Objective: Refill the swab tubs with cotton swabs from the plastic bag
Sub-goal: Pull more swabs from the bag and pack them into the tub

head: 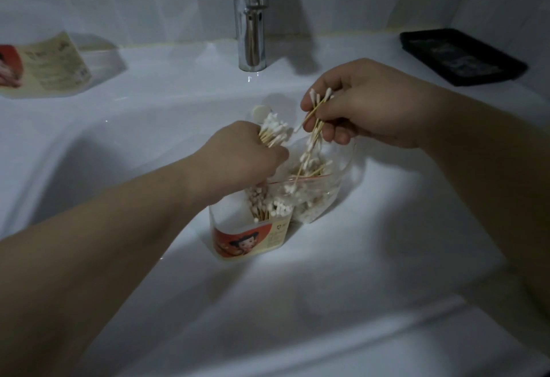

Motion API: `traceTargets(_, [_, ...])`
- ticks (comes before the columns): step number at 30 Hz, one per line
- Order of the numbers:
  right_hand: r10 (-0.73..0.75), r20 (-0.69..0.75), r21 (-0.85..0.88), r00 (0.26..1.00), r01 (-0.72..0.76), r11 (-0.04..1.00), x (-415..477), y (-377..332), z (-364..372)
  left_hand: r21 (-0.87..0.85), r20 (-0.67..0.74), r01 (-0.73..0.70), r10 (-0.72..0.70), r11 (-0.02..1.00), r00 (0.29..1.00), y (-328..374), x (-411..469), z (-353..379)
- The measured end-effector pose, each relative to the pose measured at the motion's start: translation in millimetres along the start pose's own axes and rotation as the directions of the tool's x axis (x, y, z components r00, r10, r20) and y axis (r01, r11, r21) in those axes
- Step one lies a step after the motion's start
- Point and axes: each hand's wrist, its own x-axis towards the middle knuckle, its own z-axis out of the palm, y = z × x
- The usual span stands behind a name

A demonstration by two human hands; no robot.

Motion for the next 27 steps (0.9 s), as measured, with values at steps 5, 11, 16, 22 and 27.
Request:
traceTargets(5, [0.034, 0.001, 0.035, 0.999, -0.035, 0.999, 2, 2, 1, -0.273, -0.148, -0.058, 0.018, 0.960, 0.989, 8, -1, -1])
traceTargets(11, [0.038, -0.090, 0.099, 0.995, -0.029, 0.995, 4, 0, 2, -0.320, -0.056, -0.137, 0.126, 0.937, 0.991, 9, -5, 4])
traceTargets(16, [0.039, -0.134, 0.092, 0.990, -0.027, 0.995, 5, -2, -1, -0.184, -0.010, -0.118, 0.119, 0.976, 0.993, 6, -7, 3])
traceTargets(22, [0.026, -0.130, -0.079, 0.991, -0.036, 0.996, 7, 4, 2, 0.110, 0.055, -0.119, 0.114, 0.987, 0.992, 1, -8, 2])
traceTargets(27, [0.018, -0.099, -0.144, 0.995, -0.032, 0.989, 7, 5, 2, 0.335, 0.105, -0.203, 0.178, 0.920, 0.979, 6, -9, 0])
